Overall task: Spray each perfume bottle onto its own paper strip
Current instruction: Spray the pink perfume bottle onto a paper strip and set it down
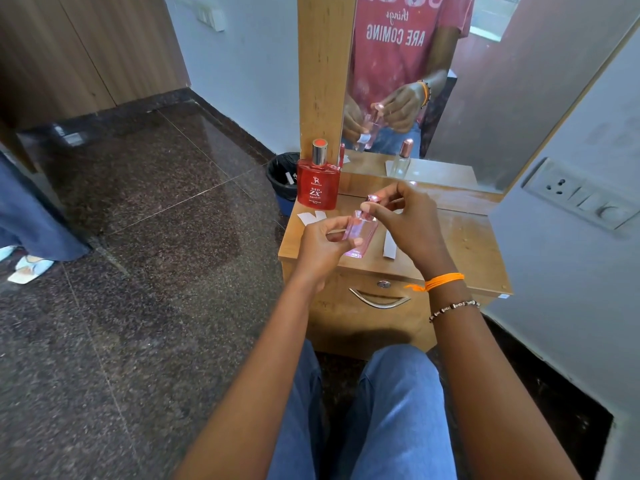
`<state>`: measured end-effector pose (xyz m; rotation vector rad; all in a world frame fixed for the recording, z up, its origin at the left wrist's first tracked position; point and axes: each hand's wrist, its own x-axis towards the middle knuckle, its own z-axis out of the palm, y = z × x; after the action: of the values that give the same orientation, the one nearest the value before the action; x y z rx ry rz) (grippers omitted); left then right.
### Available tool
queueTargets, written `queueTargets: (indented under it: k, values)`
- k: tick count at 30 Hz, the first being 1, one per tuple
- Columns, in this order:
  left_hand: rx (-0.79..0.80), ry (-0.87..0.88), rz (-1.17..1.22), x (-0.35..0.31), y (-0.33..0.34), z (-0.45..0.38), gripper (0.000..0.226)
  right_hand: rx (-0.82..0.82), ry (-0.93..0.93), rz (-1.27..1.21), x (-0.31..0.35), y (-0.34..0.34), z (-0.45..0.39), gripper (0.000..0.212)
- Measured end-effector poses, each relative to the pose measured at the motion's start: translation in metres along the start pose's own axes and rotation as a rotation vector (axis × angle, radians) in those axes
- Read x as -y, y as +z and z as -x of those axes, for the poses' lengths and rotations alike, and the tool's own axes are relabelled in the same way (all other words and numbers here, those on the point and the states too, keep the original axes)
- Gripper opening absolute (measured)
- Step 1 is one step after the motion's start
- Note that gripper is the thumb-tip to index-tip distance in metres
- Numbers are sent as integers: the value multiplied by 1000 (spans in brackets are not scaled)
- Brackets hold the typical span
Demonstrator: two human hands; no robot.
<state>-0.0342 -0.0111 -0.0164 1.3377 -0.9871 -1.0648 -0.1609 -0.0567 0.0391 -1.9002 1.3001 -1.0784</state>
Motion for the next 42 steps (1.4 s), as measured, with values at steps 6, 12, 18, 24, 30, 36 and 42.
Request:
queueTargets:
  k: [6,12,18,24,30,36,42]
  values:
    - [8,-1,22,-3,0,-1,37,87,-10,-44,-2,-2,6,23]
    - [27,16,-8,-4,0,1,38,49,23,-39,-3,-1,3,20]
    - [29,14,4,-5,1,-1,37,67,-13,-38,-3,-3,6,25]
    - [23,8,-16,-4,2,0,38,22,20,-33,-3,0,4,22]
    - [34,28,20,-7,1,-2,34,142,45,-37,-12,1,14,36]
    - [106,29,35,-10,3,-3,33,132,76,-100,-19,-5,23,33]
    - [180,-6,-76,-9,5,-6,28,78,99,-141,-35,-24,31,35]
